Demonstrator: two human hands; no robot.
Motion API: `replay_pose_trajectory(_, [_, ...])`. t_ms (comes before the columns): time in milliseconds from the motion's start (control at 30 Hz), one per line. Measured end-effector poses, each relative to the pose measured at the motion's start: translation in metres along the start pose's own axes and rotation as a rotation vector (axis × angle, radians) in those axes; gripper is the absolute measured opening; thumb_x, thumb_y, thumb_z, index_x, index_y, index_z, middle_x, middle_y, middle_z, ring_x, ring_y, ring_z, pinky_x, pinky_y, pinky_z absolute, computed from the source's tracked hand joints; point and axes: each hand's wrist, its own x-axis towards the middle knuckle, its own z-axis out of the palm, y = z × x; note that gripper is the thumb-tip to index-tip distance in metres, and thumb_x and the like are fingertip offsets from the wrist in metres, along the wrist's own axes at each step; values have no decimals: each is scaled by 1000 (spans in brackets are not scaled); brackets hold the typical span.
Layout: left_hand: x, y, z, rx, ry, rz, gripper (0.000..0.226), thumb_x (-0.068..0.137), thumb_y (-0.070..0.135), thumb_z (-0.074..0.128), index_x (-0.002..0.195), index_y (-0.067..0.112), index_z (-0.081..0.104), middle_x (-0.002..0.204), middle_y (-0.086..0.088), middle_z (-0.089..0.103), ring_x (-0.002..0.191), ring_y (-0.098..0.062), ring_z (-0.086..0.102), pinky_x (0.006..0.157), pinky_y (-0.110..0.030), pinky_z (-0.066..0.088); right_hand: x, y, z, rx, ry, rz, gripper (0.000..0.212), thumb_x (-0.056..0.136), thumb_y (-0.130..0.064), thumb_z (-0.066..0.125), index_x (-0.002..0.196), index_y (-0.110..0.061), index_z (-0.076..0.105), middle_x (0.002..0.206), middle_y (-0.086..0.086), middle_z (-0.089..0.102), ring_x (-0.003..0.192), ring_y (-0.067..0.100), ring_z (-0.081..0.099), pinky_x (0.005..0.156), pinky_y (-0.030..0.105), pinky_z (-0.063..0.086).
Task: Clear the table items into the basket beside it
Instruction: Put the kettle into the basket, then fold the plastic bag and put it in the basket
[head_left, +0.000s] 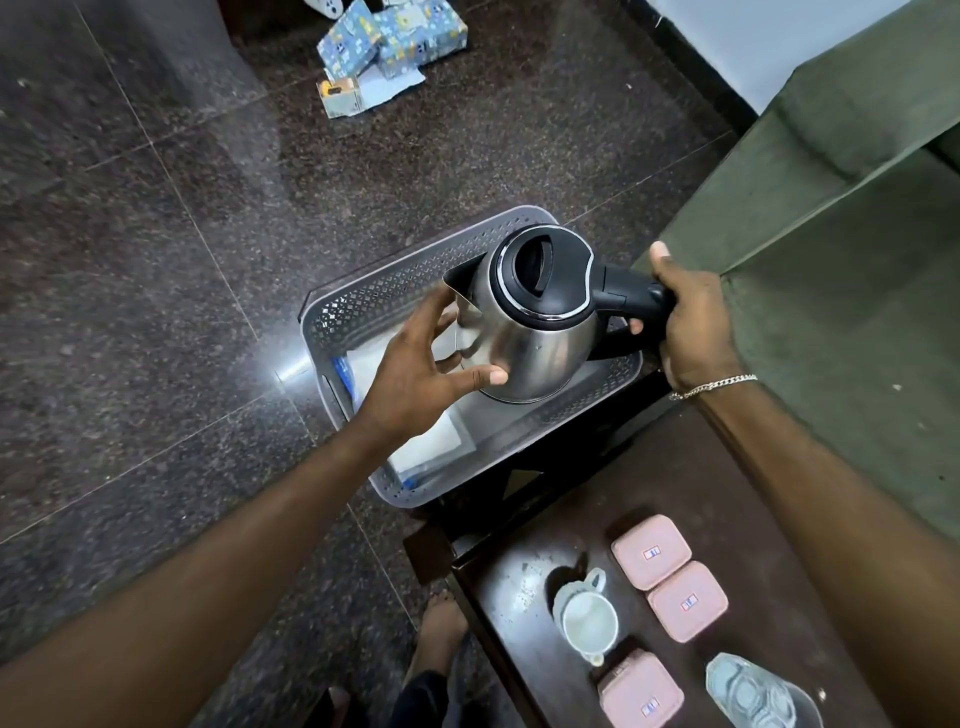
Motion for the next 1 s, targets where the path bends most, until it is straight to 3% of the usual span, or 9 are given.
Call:
replay_pose_trajectory(167, [-2,-9,-13,35,-36,-92,99,68,34,96,140,67,37,147,36,45,141,-5,45,105,-40,52,-14,-10,2,-332,132,-251,39,105,-37,46,89,-14,72,87,7,68,80,10,59,79,26,46])
replay_pose_trajectory(267, [-4,-23,-34,300,-3,-86,93,73,32,94,149,43,42,154,8,45,138,-19,48,108,-47,49,-37,-23,6,-395,344,-460,15,103,-36,52,110,-26,61,113,21,60,91,6,56,90,35,50])
replay_pose_trajectory(367, [-1,-27,-54,729,17,-125,84,79,30,90,149,19,46,150,-10,47,134,-34,51,110,-49,47,-77,-25,25,-328,437,-557,8,103,-32,56,102,-25,54,96,3,61,85,11,55,81,41,50])
replay_pose_trajectory(500, [8,-20,-58,1082,-149,-286,91,80,34,88,151,14,35,149,-23,44,134,-46,41,107,-55,42,-135,7,87,-526,111,-523,10,101,-20,60,91,-17,61,88,-5,60,82,9,57,78,24,46])
replay_pose_trajectory(633, [20,-16,-54,1224,-198,-459,100,70,42,94,141,5,35,141,-30,48,132,-48,38,104,-54,42,-158,54,143,-751,-266,-173,11,94,-16,64,102,-10,66,104,6,60,94,25,61,87,41,50])
replay_pose_trajectory(733, [29,-14,-54,1222,-211,-552,91,72,41,93,136,1,42,139,-27,55,136,-47,36,105,-50,40,-159,73,161,-923,-364,-40,31,95,-23,60,123,-9,59,122,11,58,111,35,59,91,43,49])
replay_pose_trajectory(800, [32,-13,-54,1214,-205,-552,52,78,39,89,105,9,55,129,-20,65,132,-42,40,99,-46,37,-158,79,167,-992,-406,-18,37,93,-23,61,126,-7,55,124,14,56,115,38,57,92,46,51])
replay_pose_trajectory(900, [31,-9,-52,1171,-153,-574,36,88,35,78,82,15,48,117,-13,67,126,-36,42,86,-42,29,-158,83,171,-1055,-405,-18,42,88,-26,66,123,-8,53,123,13,54,114,39,57,92,47,50])
replay_pose_trajectory(1000, [31,0,-55,1035,-94,-562,32,89,31,68,71,16,46,106,-15,68,100,-31,56,78,-34,36,-159,83,171,-1098,-355,-80,46,85,-36,71,118,-12,50,121,11,54,112,36,55,92,47,47])
